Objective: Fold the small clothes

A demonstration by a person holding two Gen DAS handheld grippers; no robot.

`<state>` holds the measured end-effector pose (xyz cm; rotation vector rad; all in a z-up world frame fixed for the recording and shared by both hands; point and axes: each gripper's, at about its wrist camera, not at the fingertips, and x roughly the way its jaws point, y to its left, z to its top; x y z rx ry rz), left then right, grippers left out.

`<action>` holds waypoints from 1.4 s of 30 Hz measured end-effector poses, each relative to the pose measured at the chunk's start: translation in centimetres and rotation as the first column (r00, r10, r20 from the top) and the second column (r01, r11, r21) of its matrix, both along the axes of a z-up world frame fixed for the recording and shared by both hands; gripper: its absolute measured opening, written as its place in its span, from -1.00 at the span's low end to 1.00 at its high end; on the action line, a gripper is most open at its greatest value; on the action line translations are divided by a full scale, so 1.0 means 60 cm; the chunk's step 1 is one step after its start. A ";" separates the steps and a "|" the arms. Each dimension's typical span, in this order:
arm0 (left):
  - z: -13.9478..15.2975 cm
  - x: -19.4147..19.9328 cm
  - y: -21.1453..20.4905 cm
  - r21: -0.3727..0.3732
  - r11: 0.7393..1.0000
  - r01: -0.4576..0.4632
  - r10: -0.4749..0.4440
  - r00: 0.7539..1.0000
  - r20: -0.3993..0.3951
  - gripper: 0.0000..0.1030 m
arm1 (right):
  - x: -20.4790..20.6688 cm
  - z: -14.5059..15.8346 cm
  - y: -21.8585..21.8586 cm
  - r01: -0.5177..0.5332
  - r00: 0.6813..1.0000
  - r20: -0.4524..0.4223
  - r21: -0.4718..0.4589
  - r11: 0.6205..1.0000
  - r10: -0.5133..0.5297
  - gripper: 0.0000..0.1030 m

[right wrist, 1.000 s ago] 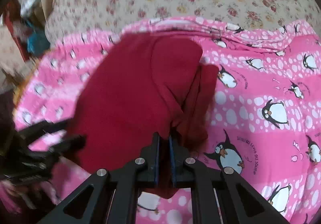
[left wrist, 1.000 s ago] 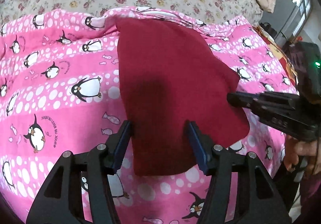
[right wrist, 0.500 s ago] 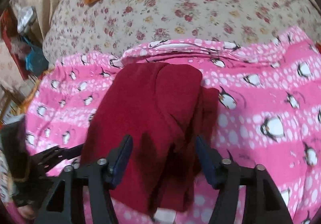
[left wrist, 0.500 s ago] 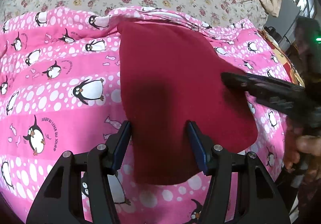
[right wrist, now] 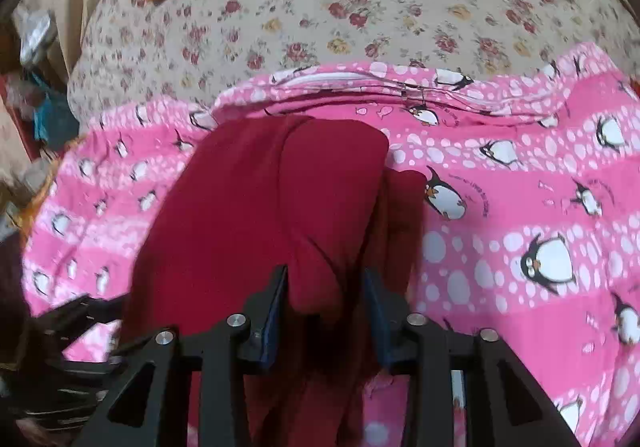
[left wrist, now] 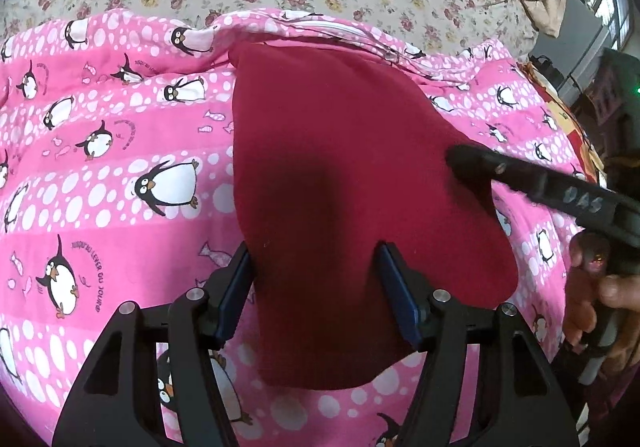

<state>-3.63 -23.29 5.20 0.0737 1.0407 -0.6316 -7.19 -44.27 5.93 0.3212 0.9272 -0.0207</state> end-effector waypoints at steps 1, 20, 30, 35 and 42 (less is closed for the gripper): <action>0.000 0.000 0.000 -0.001 1.000 -0.001 0.001 1.000 0.000 0.24 | -0.004 0.006 -0.004 0.016 1.000 0.018 0.018 1.000 -0.017 -0.04; 0.001 0.011 0.001 -0.035 0.999 -0.012 0.011 1.000 -0.028 0.26 | 0.061 -0.021 -0.013 0.025 1.000 -0.008 -0.033 0.999 -0.025 -0.22; -0.008 0.052 0.024 -0.189 0.977 -0.098 0.072 0.988 -0.140 0.45 | 0.027 -0.045 -0.051 0.045 0.998 -0.046 0.158 0.986 -0.038 0.58; -0.037 0.077 0.008 -0.207 0.974 -0.090 0.048 0.978 -0.201 0.63 | 0.039 -0.076 -0.056 0.019 0.999 -0.032 0.269 0.963 -0.011 0.67; -0.035 0.087 -0.003 -0.232 0.971 -0.062 0.014 0.979 -0.201 0.50 | 0.057 -0.084 -0.037 -0.059 0.998 0.028 0.290 0.955 0.054 0.35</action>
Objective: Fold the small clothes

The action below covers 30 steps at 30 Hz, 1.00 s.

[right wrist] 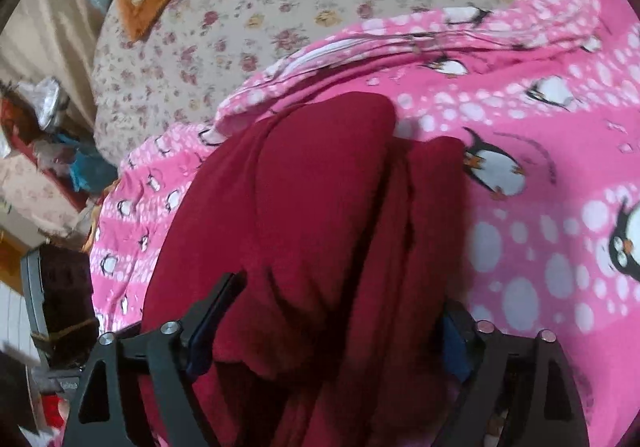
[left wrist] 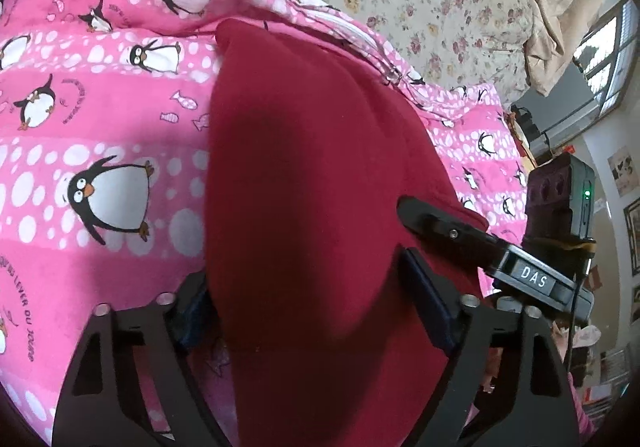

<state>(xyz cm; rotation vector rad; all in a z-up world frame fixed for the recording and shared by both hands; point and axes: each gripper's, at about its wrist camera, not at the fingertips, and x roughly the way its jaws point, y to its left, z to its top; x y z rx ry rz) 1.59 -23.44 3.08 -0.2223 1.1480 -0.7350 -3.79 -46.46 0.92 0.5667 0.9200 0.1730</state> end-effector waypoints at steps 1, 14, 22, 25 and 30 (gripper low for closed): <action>0.004 -0.002 0.005 -0.009 1.000 -0.002 0.002 1.000 0.003 0.36 | -0.002 0.004 0.003 0.000 1.000 0.002 -0.014 1.000 0.000 0.28; 0.072 -0.196 0.125 0.020 1.000 -0.008 0.008 1.000 0.006 0.11 | -0.144 0.099 0.095 -0.184 0.983 0.009 -0.034 0.982 0.185 -0.04; 0.050 -0.255 0.149 0.169 0.983 -0.065 0.060 0.998 0.036 0.27 | -0.227 0.083 0.105 -0.157 0.988 -0.024 -0.106 0.982 0.155 0.13; 0.072 -0.264 0.163 0.197 0.972 -0.127 0.104 0.987 0.123 0.41 | -0.263 0.131 0.109 -0.157 0.983 0.070 -0.164 0.974 0.171 0.12; 0.073 -0.254 0.166 0.173 0.967 -0.185 0.162 0.977 0.139 0.50 | -0.285 0.166 0.181 -0.259 0.937 0.157 -0.282 0.924 0.311 -0.01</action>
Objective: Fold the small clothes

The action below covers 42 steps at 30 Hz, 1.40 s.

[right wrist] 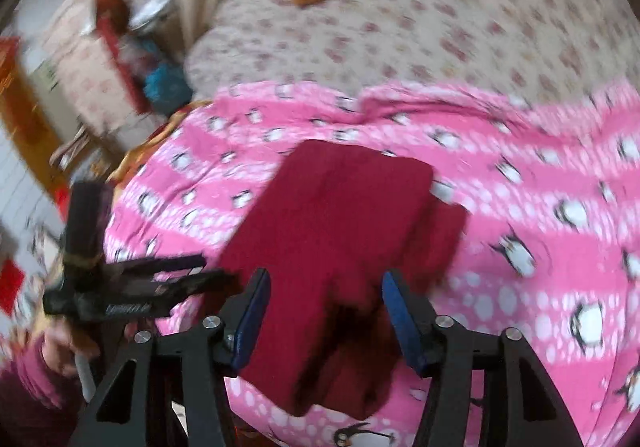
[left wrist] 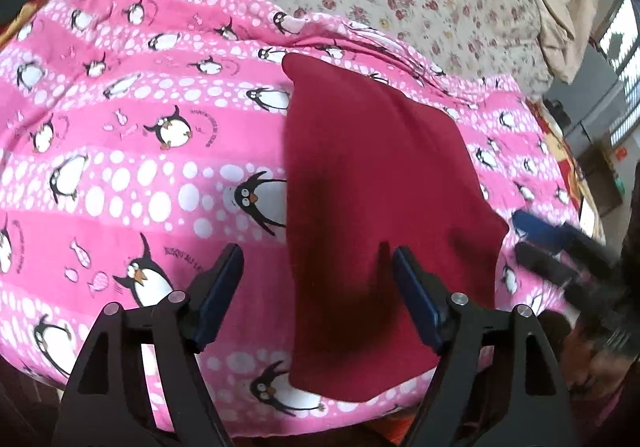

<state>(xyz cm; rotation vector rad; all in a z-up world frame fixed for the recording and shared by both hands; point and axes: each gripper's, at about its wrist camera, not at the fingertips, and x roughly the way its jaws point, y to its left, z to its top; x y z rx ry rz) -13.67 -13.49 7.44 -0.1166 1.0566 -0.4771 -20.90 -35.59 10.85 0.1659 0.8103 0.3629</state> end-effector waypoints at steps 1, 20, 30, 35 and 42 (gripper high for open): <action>-0.003 0.004 0.000 -0.018 1.000 -0.004 0.004 1.000 -0.020 0.50 | 0.004 -0.007 0.017 -0.016 1.000 -0.003 -0.029 0.999 0.015 -0.03; -0.010 0.024 -0.002 -0.113 0.989 -0.091 0.079 0.991 -0.106 0.50 | -0.012 -0.044 0.018 0.058 0.993 -0.104 -0.008 0.998 -0.059 0.02; -0.008 -0.049 -0.031 0.070 0.997 -0.034 0.025 0.991 0.132 0.50 | -0.036 -0.038 -0.004 0.160 0.983 -0.086 -0.011 0.987 -0.160 0.09; 0.002 -0.074 -0.034 0.100 0.994 -0.046 0.026 0.980 0.199 0.50 | -0.049 -0.037 -0.005 0.212 0.975 -0.077 0.006 0.977 -0.210 0.22; 0.003 -0.085 -0.033 0.133 0.989 -0.067 0.035 0.973 0.229 0.50 | -0.047 -0.036 0.005 0.239 0.969 -0.056 -0.045 0.970 -0.241 0.24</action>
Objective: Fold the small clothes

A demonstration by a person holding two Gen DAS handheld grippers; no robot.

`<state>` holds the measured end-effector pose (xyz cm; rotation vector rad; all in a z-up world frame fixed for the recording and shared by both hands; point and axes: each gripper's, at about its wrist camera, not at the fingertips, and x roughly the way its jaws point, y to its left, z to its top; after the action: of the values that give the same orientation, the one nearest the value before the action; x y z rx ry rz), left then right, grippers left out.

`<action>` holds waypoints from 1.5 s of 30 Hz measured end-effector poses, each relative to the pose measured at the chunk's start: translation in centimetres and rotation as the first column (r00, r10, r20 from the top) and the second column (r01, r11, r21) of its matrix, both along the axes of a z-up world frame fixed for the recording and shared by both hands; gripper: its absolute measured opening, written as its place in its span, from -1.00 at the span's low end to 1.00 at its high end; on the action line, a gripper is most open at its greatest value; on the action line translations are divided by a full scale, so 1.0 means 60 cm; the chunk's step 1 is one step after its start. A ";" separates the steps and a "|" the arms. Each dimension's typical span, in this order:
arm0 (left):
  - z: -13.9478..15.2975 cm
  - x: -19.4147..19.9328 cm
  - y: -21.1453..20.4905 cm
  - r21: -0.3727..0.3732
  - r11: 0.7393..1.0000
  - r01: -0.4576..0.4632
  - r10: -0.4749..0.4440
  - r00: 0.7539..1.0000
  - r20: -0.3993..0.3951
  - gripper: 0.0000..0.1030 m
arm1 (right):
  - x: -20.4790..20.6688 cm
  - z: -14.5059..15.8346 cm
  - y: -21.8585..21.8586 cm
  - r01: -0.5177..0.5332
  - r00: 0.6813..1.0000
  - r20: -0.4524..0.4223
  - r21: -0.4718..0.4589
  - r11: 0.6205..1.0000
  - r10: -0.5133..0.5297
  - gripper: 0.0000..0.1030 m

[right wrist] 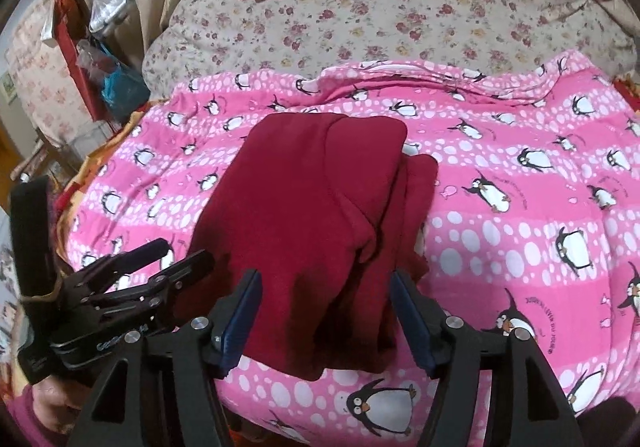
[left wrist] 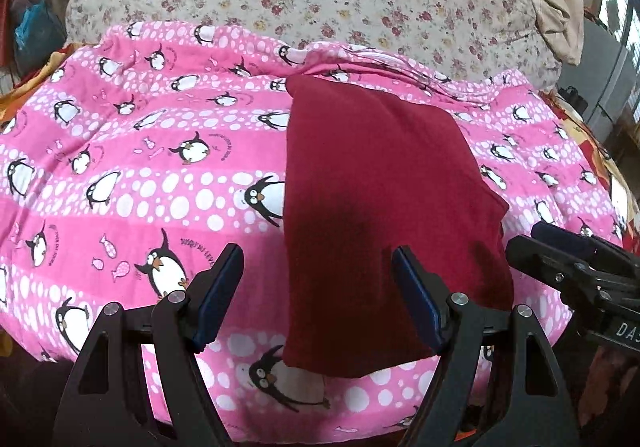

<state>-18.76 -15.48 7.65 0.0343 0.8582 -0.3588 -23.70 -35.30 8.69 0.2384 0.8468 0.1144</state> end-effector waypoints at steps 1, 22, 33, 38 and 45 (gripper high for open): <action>0.000 -0.001 0.001 -0.002 1.000 -0.005 0.005 1.000 0.004 0.50 | 0.002 -0.001 0.000 0.005 1.000 0.000 -0.004 1.000 -0.005 0.24; 0.007 0.003 0.010 0.021 0.999 -0.042 0.040 0.997 0.059 0.50 | 0.023 -0.018 0.017 0.011 1.000 -0.012 -0.059 0.998 -0.012 0.45; 0.007 -0.001 0.000 0.046 0.998 -0.033 0.029 0.997 0.074 0.50 | 0.020 -0.016 0.015 0.020 1.000 -0.014 -0.060 0.998 -0.021 0.46; 0.014 -0.005 -0.003 0.077 0.995 -0.056 0.048 0.993 0.106 0.50 | 0.023 -0.012 0.011 0.020 1.000 -0.004 -0.077 0.997 -0.020 0.46; 0.018 -0.009 -0.006 0.133 0.988 -0.084 0.065 0.988 0.138 0.50 | 0.028 -0.011 0.010 0.013 1.000 -0.006 -0.076 0.997 -0.014 0.47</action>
<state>-19.28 -15.86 8.72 0.1532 0.7482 -0.2236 -22.02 -34.72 8.01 0.1735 0.8546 0.0688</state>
